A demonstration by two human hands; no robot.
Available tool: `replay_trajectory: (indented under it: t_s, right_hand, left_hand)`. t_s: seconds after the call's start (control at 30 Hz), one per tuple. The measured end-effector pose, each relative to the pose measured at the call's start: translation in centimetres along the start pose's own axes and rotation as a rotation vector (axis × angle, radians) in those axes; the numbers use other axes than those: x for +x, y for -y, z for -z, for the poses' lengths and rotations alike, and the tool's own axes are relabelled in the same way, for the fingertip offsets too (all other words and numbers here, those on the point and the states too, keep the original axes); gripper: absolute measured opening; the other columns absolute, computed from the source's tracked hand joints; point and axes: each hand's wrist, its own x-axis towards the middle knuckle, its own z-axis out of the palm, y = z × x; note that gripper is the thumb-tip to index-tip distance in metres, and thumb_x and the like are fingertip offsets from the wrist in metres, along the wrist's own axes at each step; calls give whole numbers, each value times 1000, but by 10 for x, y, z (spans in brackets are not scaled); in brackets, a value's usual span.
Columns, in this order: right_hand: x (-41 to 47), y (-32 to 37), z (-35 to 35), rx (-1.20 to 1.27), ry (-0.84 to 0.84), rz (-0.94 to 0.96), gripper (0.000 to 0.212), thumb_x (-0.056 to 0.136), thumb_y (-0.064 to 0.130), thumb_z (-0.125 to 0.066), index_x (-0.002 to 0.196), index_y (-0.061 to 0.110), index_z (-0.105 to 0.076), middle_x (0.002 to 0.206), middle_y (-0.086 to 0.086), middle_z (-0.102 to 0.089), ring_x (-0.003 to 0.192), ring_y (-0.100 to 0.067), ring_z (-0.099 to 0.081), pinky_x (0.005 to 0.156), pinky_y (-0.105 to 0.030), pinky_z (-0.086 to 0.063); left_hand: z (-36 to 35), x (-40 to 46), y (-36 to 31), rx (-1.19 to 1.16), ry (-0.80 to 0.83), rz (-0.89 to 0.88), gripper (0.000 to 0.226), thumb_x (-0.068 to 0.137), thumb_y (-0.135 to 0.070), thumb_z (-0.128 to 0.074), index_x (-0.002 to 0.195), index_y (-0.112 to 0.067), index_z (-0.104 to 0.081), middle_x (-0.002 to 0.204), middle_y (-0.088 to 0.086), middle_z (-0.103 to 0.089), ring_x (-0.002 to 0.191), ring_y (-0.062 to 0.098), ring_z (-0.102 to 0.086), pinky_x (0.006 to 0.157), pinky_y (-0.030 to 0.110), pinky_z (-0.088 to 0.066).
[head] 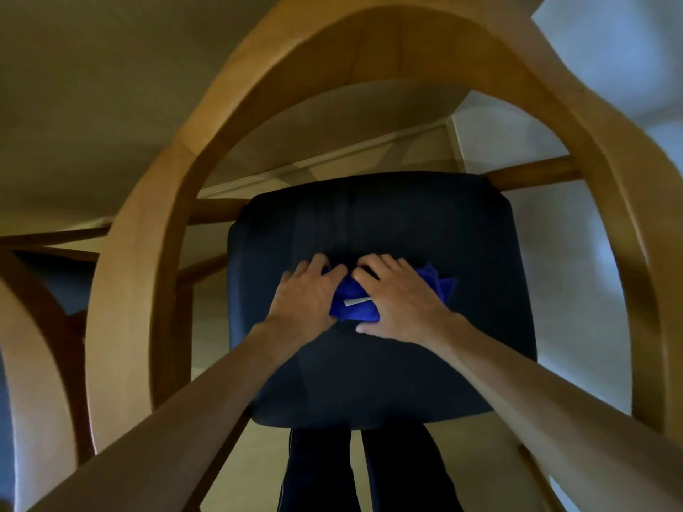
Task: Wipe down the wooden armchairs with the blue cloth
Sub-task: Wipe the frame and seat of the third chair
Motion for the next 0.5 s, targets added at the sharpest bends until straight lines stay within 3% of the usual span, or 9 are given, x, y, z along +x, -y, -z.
replay_trajectory:
  t_s: [0.13,0.27,0.33,0.4,0.5]
  right_hand:
    - [4,8,1,367,41,-93,60,73,41,-79,117,30,-39,114,12,-54,93,-12,-61,77,-30,-52]
    - [11,4,10,395,205,-70,79,71,32,-79,134,34,-33,114,14,-56,95,-10,-60,73,-25,-46]
    - [17,-6,24,331,244,-60,69,68,32,-79,127,33,-42,111,13,-53,99,-14,-57,76,-28,-45]
    - [28,-21,45,226,267,-54,65,67,35,-78,122,32,-43,111,8,-51,102,-18,-52,84,-36,-46]
    - [52,-49,78,250,158,-106,59,70,37,-78,119,35,-44,112,5,-61,101,-19,-60,86,-41,-50]
  left_hand:
    - [-1,-6,11,-308,64,90,77,66,-29,-86,126,-18,-40,117,3,-50,106,20,-53,88,35,-52]
    - [3,-8,12,-271,155,72,62,66,-40,-84,119,-19,-57,117,1,-52,105,18,-53,92,35,-49]
    - [11,-2,10,-73,53,31,55,69,-49,-77,114,-23,-57,114,-1,-52,104,18,-51,93,34,-43]
    - [24,14,12,3,-80,25,52,72,-39,-76,115,-21,-53,117,1,-48,106,21,-49,91,34,-41]
    - [56,43,25,-192,-252,71,43,78,-14,-72,114,-16,-49,110,5,-56,98,24,-59,83,40,-52]
